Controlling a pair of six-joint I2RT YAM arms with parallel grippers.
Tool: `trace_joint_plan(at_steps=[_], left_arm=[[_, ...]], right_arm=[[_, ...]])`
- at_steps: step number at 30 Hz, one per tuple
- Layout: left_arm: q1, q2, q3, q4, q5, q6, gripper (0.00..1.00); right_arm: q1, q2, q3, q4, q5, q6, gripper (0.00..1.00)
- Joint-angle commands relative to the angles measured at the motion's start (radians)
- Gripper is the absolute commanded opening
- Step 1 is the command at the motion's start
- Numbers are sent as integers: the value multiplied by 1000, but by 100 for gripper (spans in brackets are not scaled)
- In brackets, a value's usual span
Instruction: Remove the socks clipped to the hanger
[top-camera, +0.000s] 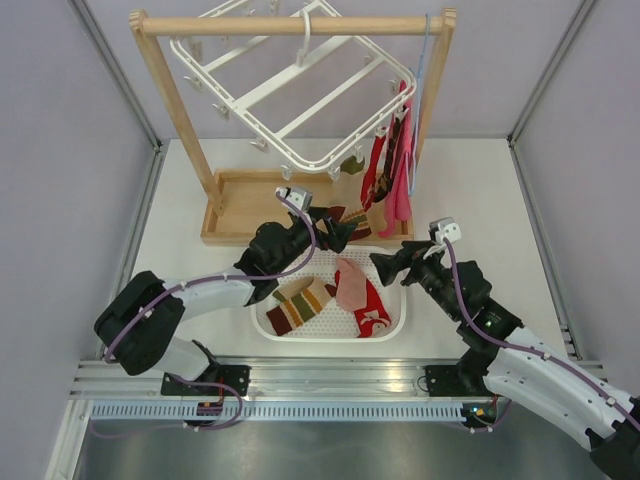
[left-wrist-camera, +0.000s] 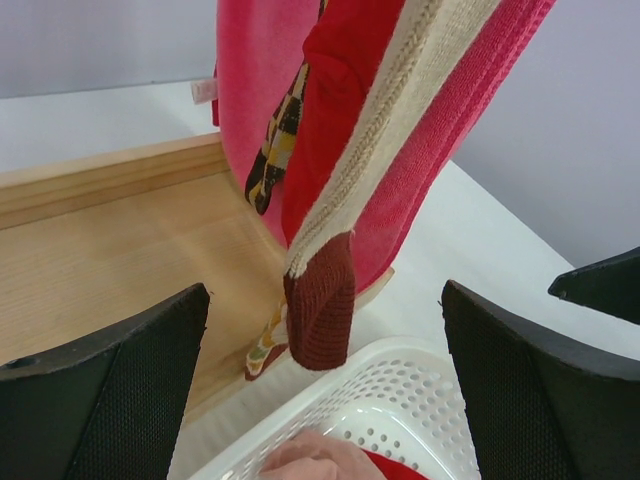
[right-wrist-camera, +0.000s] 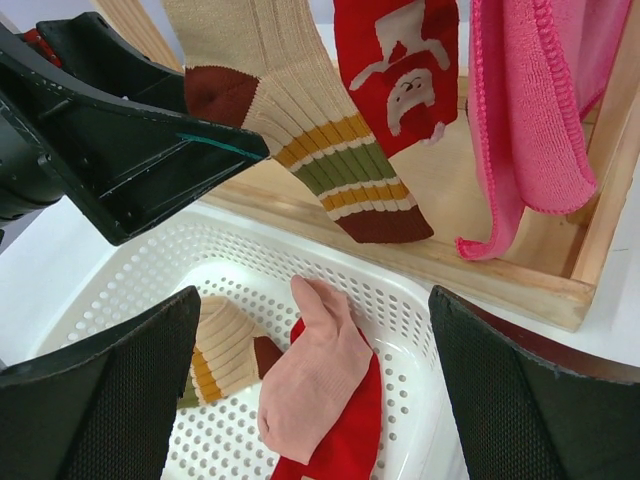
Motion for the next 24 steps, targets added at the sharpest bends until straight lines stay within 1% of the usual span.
trace_joint_plan(at_steps=[1, 2, 3, 7, 10, 11, 13, 14, 16, 17, 19, 20, 21, 22, 23, 24], left_arm=[[1, 36, -20, 202, 1, -30, 100], [1, 47, -28, 272, -1, -44, 100], [1, 73, -33, 292, -7, -52, 100], [1, 146, -18, 339, -39, -73, 100], [0, 183, -13, 375, -39, -81, 95], [0, 188, -13, 388, -39, -84, 85], [-3, 196, -27, 437, -53, -86, 67], [-5, 196, -31, 455, -52, -84, 56], [-13, 184, -34, 460, -50, -79, 46], [-17, 176, -36, 455, -49, -73, 36], [-42, 142, -39, 429, -61, -50, 26], [-55, 125, -42, 414, -77, -15, 18], [-90, 87, -48, 385, -120, 35, 14], [-114, 87, -50, 362, -149, 66, 14], [-140, 47, -50, 343, -180, 101, 12], [-196, 29, -50, 323, -247, 140, 11]], right_arm=[[-6, -4, -7, 22, -18, 4, 98], [-10, -1, -10, 24, -18, 6, 98], [-10, 2, -16, 26, -19, 6, 98], [-13, 7, -23, 27, -31, 15, 98], [-15, -10, -27, 26, -27, 14, 98], [-16, -13, -27, 22, -24, 12, 98], [-16, -19, -27, 15, -12, 12, 98], [-18, -19, -26, 12, -12, 14, 98], [-18, -24, -23, -2, -7, 14, 98], [-18, -26, -20, -8, -5, 14, 98], [-18, -35, -15, -22, 1, 9, 98], [-18, -36, -6, -40, 11, 6, 98], [-18, -39, 0, -66, 22, -5, 98], [-18, -39, 10, -67, 30, -14, 98], [-18, -35, 32, -100, 44, -23, 98], [-18, -27, 45, -117, 50, -32, 98]])
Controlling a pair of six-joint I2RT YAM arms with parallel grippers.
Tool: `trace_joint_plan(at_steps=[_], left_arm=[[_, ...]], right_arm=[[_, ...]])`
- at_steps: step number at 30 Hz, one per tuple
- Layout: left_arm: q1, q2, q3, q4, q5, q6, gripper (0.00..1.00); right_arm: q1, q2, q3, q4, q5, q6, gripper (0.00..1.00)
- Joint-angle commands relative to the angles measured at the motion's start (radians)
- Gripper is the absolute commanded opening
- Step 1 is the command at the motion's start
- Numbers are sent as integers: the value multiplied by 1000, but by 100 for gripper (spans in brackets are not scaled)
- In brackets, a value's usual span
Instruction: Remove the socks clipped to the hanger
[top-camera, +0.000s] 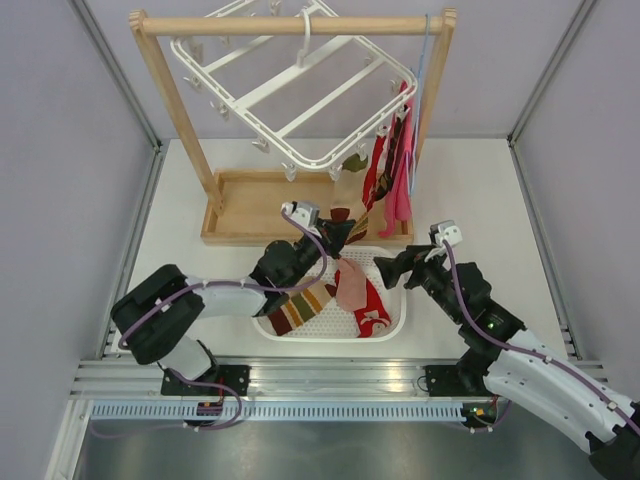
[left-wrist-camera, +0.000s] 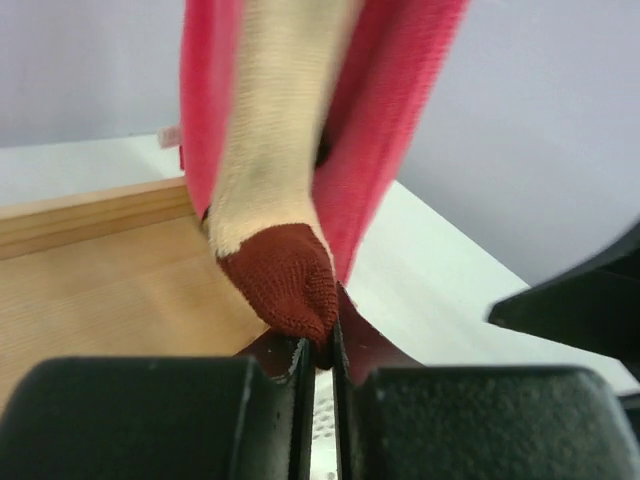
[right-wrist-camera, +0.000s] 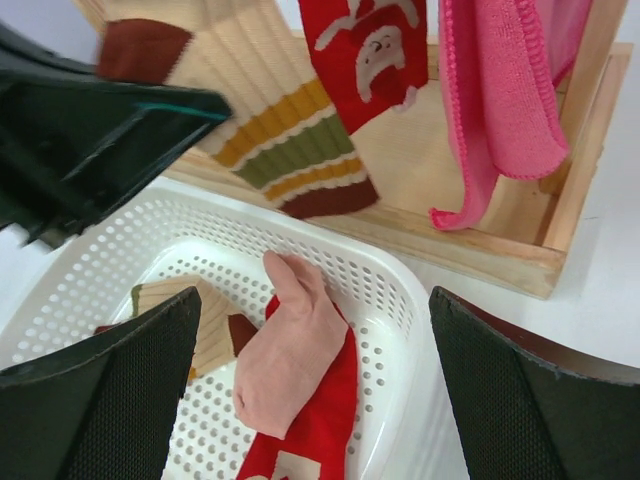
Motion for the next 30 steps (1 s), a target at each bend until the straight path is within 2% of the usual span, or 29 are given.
trace_joint_plan(at_steps=[1, 3, 8, 17, 22, 30], left_arm=[[-124, -111, -1, -29, -162, 209, 10], [-193, -159, -10, -46, -232, 264, 9], [-281, -215, -17, -135, -383, 327, 8], [-465, -150, 101, -253, -590, 485, 4], [-535, -128, 161, -326, -641, 509, 4], [-563, -139, 240, -445, -679, 476, 3]], right_arm=[[-4, 6, 76, -83, 49, -42, 98], [-4, 9, 116, -118, 51, -55, 98], [-4, -9, 211, -192, 72, -66, 98], [-4, 63, 465, -327, 138, -98, 98], [-3, 95, 648, -344, 127, -105, 98], [-1, 242, 918, -347, -18, -106, 97]])
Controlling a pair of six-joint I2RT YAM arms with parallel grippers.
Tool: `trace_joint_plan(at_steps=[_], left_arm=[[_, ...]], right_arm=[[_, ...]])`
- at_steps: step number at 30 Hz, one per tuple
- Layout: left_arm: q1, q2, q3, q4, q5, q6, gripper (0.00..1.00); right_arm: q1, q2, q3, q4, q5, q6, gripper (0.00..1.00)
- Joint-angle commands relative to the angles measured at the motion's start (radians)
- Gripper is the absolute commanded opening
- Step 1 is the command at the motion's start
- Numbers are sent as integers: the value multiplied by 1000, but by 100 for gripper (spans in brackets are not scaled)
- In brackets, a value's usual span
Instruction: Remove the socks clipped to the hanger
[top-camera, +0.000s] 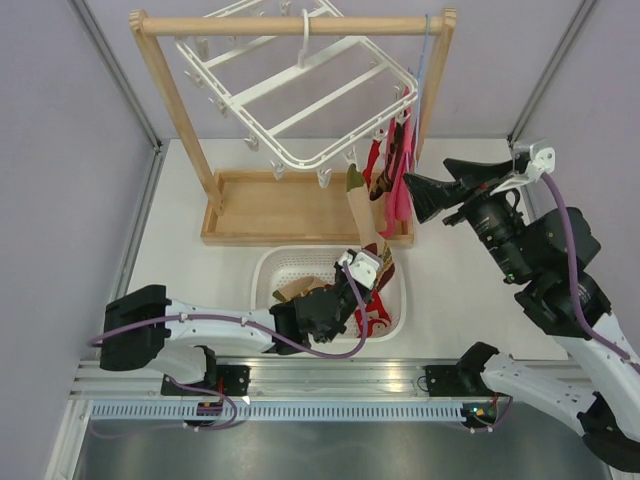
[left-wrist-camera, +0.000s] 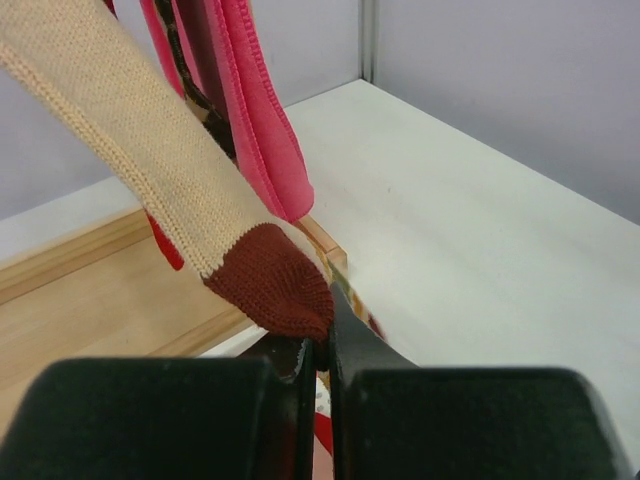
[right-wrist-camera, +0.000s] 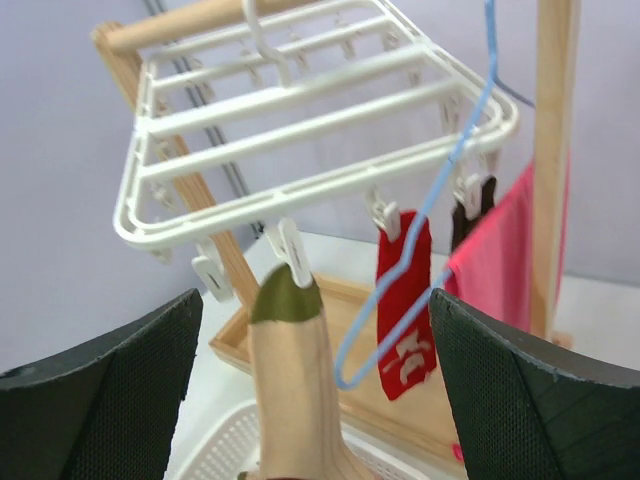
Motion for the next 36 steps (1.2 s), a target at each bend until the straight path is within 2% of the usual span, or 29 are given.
trace_joint_plan(at_steps=[1, 9, 15, 26, 36], left_arm=[[-10, -6, 62, -76, -43, 20, 3], [-10, -13, 103, -177, -57, 0, 2], [-8, -29, 117, -254, -39, -26, 2], [-8, -73, 143, -387, 3, -75, 2], [-8, -72, 166, -449, 7, -106, 2]], right_arm=[[-2, 75, 126, -9, -90, -17, 96], [39, 291, 305, -101, -124, -40, 97], [122, 365, 348, -144, 10, -71, 97], [165, 510, 396, -202, 182, -67, 97], [240, 596, 450, -219, 456, -110, 97]])
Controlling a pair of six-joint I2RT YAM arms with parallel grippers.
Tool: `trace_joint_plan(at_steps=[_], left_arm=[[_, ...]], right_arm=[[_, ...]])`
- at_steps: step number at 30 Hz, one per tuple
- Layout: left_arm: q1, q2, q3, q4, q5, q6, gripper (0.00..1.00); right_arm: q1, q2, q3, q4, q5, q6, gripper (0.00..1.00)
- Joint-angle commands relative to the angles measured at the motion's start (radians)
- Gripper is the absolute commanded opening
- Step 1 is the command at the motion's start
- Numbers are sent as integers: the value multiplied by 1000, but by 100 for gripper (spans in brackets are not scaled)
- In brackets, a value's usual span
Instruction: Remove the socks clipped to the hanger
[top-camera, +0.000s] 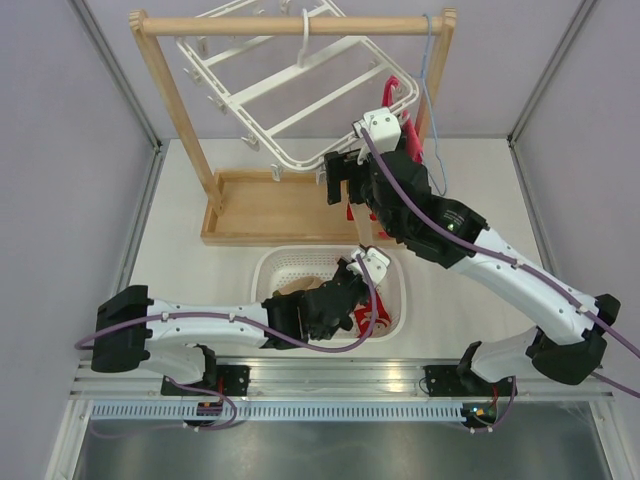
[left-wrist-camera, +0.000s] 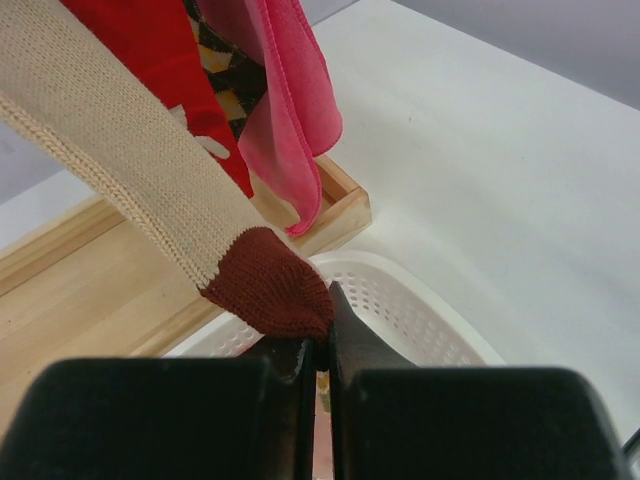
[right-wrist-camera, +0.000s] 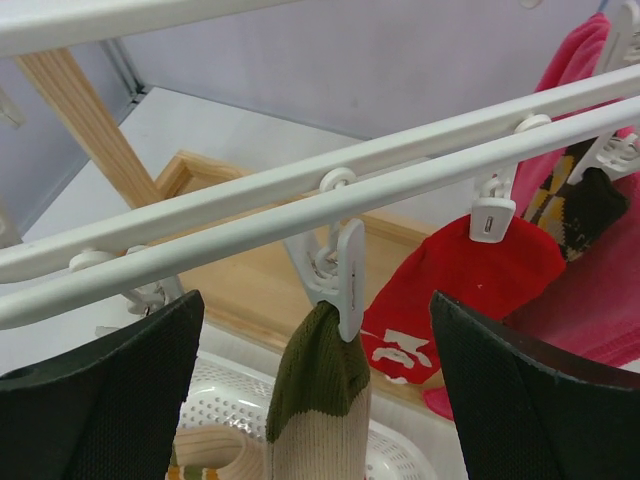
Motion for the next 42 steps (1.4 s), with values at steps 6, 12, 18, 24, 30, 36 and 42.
trace_joint_plan(at_steps=[6, 12, 18, 24, 30, 36, 42], left_arm=[[-7, -21, 46, -39, 32, -54, 2], [-7, -25, 45, -45, 36, -95, 2], [-7, -36, 39, -54, 41, -109, 2], [-7, -37, 33, -63, 43, -121, 2], [-5, -36, 28, -71, 44, -136, 2], [-7, -33, 22, -80, 49, -156, 2], [-7, -16, 13, -95, 50, -179, 2]], right_arm=[[78, 52, 71, 5, 316, -90, 97], [112, 92, 62, 51, 431, -138, 95], [129, 83, -4, 172, 503, -198, 84], [133, 58, -47, 278, 528, -244, 69], [133, 60, -69, 324, 546, -261, 6], [135, 55, -81, 343, 552, -267, 1], [133, 39, -87, 354, 531, -247, 15]])
